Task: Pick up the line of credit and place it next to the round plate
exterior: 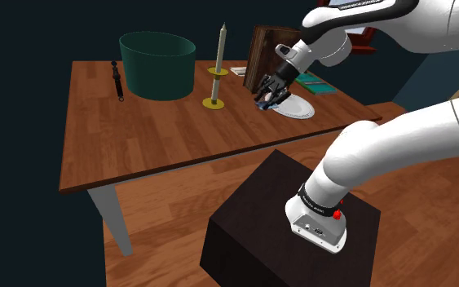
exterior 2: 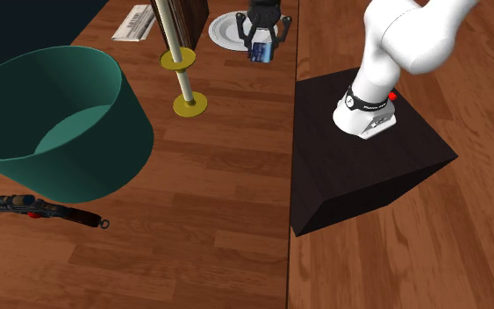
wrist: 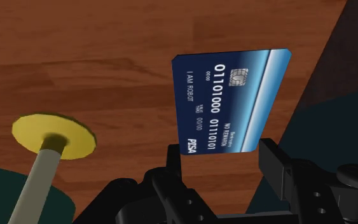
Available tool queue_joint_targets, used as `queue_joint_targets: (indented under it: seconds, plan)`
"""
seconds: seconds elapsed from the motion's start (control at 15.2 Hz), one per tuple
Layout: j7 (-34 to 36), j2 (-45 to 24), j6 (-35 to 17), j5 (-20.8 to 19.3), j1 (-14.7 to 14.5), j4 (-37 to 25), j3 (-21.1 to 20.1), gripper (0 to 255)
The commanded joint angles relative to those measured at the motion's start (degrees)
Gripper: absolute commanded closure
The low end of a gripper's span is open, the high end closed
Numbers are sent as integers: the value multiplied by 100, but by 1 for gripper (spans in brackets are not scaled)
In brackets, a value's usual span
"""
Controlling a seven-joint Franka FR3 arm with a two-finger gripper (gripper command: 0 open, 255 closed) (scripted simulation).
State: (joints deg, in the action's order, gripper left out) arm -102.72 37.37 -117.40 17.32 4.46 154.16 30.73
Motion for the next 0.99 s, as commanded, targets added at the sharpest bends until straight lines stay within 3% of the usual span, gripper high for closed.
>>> queue_joint_targets:
  seconds: [0.0, 0.46, 0.92]
  plan:
    - [-213, 3, 228, -201, 176, -100, 225, 255]
    - [-1033, -154, 966, -834, 671, -608, 1083, 255]
    - [-1978, -693, 1593, -1215, 777, -1448, 2074, 255]
